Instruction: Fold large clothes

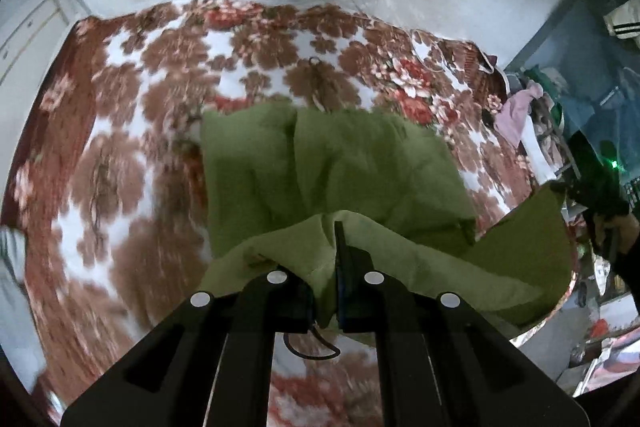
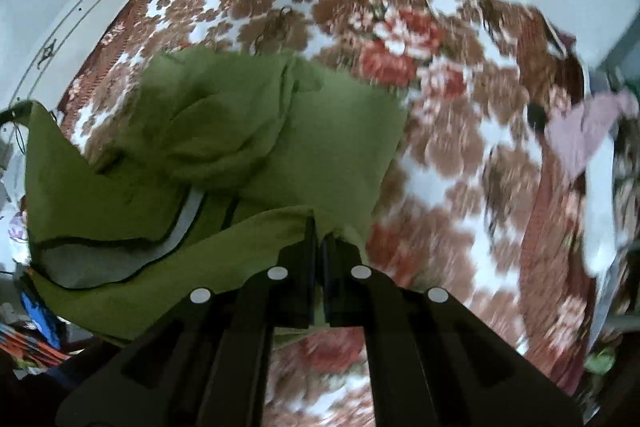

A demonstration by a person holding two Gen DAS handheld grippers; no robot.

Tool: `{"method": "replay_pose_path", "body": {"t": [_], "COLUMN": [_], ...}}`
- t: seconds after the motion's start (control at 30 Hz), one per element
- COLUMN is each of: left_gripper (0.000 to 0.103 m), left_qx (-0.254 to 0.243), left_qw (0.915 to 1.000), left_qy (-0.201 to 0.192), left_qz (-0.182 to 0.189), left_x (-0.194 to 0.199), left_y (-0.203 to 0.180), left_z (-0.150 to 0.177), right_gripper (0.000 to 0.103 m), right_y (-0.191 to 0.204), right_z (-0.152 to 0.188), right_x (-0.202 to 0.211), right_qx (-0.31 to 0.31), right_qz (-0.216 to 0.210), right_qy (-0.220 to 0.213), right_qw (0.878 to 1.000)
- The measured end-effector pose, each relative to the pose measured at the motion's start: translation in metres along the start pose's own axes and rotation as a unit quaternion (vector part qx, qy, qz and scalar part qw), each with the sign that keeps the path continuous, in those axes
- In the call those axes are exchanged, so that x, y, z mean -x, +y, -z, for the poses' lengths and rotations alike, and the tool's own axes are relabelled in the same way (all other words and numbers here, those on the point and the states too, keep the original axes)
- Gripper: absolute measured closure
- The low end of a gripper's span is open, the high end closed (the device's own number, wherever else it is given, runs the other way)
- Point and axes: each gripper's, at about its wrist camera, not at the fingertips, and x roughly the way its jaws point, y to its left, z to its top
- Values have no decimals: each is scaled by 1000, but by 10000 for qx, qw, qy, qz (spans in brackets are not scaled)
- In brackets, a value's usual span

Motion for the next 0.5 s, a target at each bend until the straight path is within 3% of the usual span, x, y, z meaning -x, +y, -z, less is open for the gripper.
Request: {"method": "replay_pose_path", "body": {"t": [0.1,0.3,0.5], "left_gripper": [97,97,95], "left_qx": [-176,-402,95], "left_qw": [9994,9963,9847], "left_qy": [256,758,1730], "left_qz": [-145,-71,-208], "left_x": [-30,-107,-231], "left_y": [-2,-1,51], "left_z": [-50,-130,-182], "right_gripper": [100,100,99], "right_y": [-13,-44,-72], "right_z": [-36,-102,-150], "right_x": [-18,-96,-218], "right_qx": [-6,4,33], "right_qz": [0,337,508], "right_qy": [66,688,1562], "right_qw": [10000,9971,9864]}}
